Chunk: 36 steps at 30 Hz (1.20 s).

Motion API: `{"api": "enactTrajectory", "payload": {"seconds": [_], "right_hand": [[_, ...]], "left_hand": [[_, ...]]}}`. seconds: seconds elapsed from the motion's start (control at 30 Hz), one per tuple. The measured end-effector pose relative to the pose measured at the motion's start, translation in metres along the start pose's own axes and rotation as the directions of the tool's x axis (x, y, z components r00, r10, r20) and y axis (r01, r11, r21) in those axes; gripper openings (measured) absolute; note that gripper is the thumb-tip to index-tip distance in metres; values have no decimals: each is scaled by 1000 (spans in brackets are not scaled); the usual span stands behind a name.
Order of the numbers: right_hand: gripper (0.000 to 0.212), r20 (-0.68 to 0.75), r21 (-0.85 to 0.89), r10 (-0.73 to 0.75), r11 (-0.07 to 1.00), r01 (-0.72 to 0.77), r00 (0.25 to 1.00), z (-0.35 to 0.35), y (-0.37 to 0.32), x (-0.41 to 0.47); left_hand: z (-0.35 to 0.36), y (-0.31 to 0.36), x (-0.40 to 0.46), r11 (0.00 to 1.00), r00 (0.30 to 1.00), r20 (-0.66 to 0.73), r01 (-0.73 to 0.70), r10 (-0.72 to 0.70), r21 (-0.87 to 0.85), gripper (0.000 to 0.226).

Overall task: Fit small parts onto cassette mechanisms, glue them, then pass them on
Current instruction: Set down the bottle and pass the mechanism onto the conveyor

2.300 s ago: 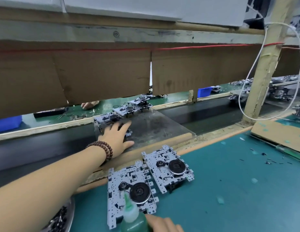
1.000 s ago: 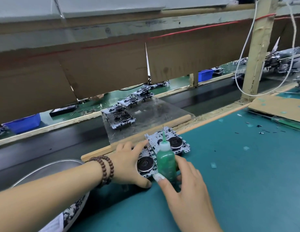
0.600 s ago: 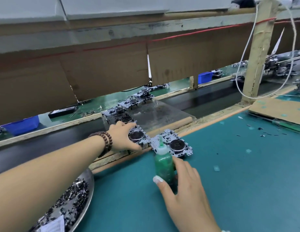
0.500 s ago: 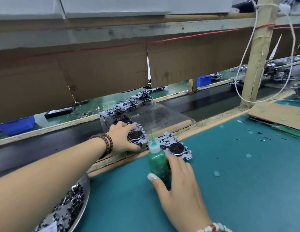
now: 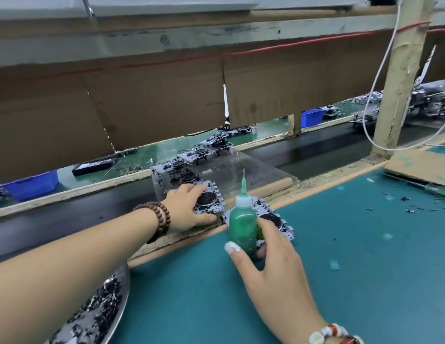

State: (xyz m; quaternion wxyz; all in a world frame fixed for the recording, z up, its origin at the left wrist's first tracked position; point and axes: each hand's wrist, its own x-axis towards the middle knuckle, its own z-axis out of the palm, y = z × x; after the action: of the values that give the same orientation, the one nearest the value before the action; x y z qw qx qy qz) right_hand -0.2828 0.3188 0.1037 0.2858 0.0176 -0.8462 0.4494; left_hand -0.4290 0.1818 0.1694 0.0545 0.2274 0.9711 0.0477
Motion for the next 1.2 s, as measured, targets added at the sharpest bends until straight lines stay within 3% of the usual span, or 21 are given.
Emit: {"api": "enactTrajectory", "payload": {"seconds": [0.2,0.3,0.53,0.8,1.2], "right_hand": [[29,-136,-29,23,999,-27,990,-22,13,18],[32,-172,-36,45,998,-52,984,-32,19,23],[45,-135,-70,73,994,-83,988,-36,30,27],[38,-79,57,164,986,-159,983,-43,36,31],[40,-113,72,129,990,-122,985,-43,40,33]], "left_hand": [[-8,42,-27,976,967,131,-217,218,-20,114],[4,73,-24,971,955,191,-237,227,31,121],[25,95,-2,977,990,115,-108,88,182,102],[23,95,7,957,993,105,-83,55,279,114],[18,97,12,947,987,90,-154,133,282,79]]}}
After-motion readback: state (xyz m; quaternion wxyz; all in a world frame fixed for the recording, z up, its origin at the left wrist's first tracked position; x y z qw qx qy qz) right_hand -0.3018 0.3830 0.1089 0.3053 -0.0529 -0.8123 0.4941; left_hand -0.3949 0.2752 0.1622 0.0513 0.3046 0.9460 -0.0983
